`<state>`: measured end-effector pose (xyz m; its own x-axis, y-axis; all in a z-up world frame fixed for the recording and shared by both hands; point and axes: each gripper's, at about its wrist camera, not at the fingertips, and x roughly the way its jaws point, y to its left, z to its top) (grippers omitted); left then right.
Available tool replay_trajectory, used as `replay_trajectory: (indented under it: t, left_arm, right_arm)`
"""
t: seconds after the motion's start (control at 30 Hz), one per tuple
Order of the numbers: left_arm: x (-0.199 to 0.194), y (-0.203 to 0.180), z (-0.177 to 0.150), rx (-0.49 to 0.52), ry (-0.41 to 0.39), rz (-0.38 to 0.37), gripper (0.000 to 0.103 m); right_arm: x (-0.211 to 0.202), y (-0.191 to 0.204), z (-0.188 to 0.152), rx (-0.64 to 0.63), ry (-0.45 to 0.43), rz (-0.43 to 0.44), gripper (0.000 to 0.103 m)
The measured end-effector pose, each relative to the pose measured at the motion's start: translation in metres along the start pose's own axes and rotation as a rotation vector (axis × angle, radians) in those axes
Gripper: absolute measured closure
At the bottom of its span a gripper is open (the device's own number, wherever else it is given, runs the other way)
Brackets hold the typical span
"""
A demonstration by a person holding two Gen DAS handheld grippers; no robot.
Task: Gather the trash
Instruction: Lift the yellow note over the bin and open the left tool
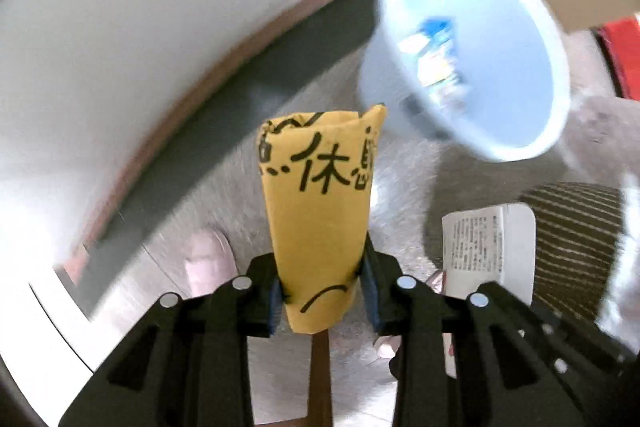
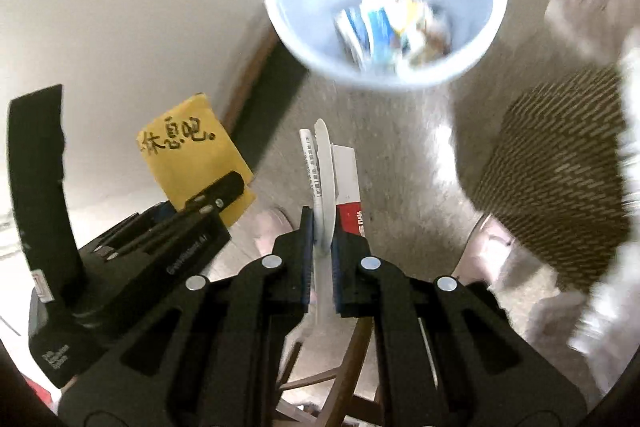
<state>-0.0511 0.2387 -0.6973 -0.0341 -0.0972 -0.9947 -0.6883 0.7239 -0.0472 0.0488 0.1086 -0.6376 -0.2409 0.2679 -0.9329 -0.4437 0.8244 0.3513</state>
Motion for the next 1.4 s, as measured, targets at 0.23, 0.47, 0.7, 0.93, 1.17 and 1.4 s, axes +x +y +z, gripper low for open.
replay_trajectory:
  t: [0.23,0.47,0.7,0.93,1.17,1.4]
  left_arm:
    - [-0.125,-0.064,0.035,0.111,-0.136,-0.005,0.071]
    - [-0.177,-0.119,0.075,0.175,-0.179,-0.037,0.069]
    - [-0.195,-0.156,0.091,0.237,-0.21,-0.03,0.067]
    - [-0.201,-0.176,0.105,0.246,-0.189,-0.034,0.046]
    - [-0.206,-0.174,0.107,0.21,-0.167,-0.03,0.035]
    - [-0.221,-0.158,0.101,0.185,-0.168,-0.015,0.031]
  right_arm:
    - [-0.133,0.002,0.037,-0.002,-0.199,-0.024,0.095]
    - [-0.194,-0.017,0.051,0.034,-0.282,-0.068,0.095]
    - [-0.225,-0.038,0.057,0.074,-0.306,-0.06,0.095]
    - [-0.233,-0.053,0.057,0.112,-0.315,-0.048,0.095]
    - [-0.24,-0.048,0.055,0.132,-0.315,-0.034,0.095]
    - [-0.249,-0.034,0.057,0.118,-0.323,-0.016,0.095]
